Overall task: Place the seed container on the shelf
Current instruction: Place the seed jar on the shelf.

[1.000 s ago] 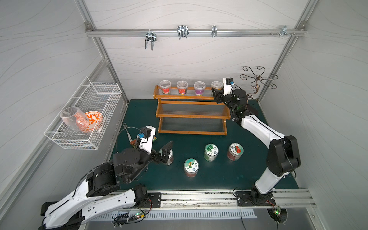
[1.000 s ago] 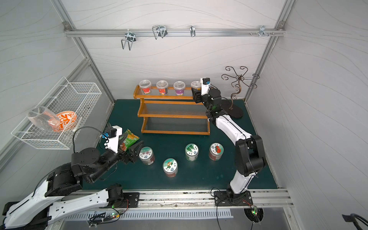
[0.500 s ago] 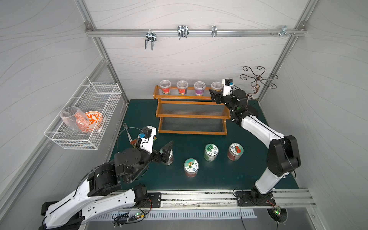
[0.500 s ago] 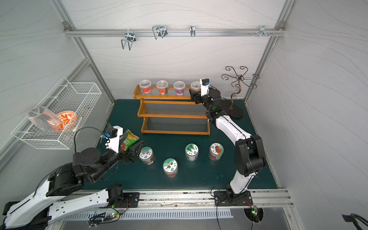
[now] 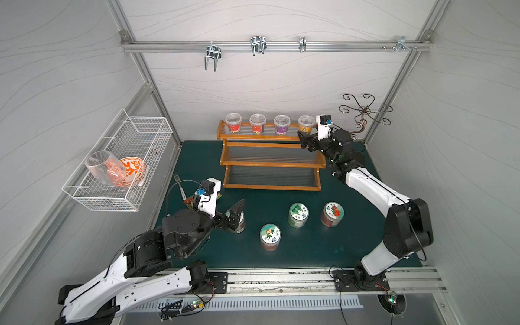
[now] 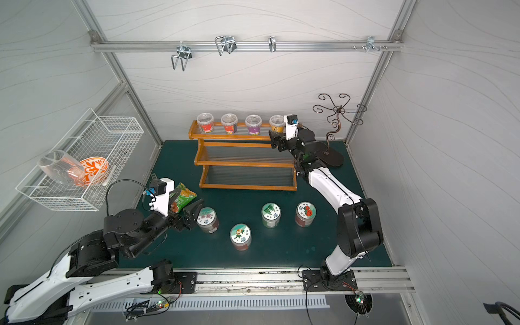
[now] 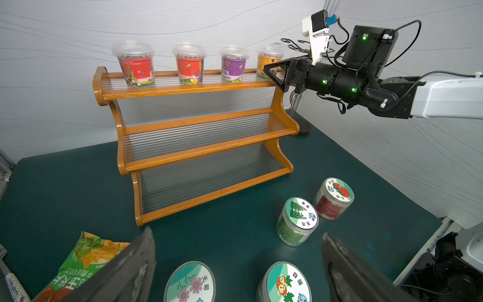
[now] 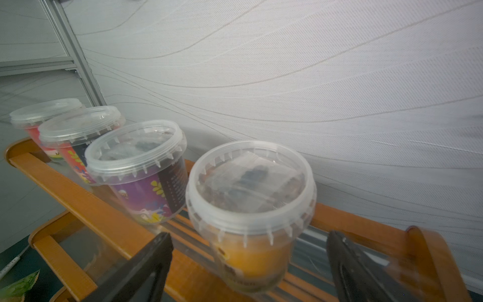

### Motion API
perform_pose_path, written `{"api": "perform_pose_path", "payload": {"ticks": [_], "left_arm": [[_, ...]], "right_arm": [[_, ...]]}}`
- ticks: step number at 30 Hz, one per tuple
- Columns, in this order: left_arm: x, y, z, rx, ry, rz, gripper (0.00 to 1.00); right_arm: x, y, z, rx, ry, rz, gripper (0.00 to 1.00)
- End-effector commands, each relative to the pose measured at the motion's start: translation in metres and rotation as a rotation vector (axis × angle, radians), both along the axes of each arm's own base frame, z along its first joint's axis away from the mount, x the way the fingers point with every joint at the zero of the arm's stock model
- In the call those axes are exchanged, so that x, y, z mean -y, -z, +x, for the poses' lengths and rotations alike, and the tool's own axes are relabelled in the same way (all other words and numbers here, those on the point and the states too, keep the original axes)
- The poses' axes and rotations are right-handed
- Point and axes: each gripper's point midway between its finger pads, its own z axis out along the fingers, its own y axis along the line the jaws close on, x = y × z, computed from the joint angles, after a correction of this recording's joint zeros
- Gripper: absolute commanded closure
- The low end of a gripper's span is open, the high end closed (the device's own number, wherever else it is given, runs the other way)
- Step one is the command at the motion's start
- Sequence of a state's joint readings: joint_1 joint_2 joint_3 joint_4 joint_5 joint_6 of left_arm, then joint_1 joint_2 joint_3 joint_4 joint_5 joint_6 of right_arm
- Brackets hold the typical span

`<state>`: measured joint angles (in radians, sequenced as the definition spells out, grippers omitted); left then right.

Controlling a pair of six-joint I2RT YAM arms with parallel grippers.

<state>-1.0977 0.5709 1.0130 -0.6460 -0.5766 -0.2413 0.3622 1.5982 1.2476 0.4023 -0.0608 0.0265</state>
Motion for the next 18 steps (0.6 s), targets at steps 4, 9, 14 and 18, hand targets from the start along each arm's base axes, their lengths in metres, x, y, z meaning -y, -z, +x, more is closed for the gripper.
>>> {"api": "perform_pose_path", "payload": {"ticks": [4,9,14,18], "left_arm": [[-0.002,-0.007,0.002,0.016,-0.022,-0.051,0.00],[-0.002,-0.004,0.004,0.015,-0.031,-0.041,0.00],[-0.001,0.002,0.006,0.003,-0.043,-0.020,0.00],[-0.001,0.006,0.006,-0.018,-0.053,-0.018,0.00]], "right_arm": [[0.026,-0.009,-0.017,-0.023,0.037,0.012,0.08],[0.039,-0.006,-0.035,-0.076,0.032,-0.004,0.06],[0.037,-0.003,-0.065,-0.179,-0.035,-0.019,0.01],[0.035,-0.006,-0.090,-0.271,-0.084,0.014,0.01]]}}
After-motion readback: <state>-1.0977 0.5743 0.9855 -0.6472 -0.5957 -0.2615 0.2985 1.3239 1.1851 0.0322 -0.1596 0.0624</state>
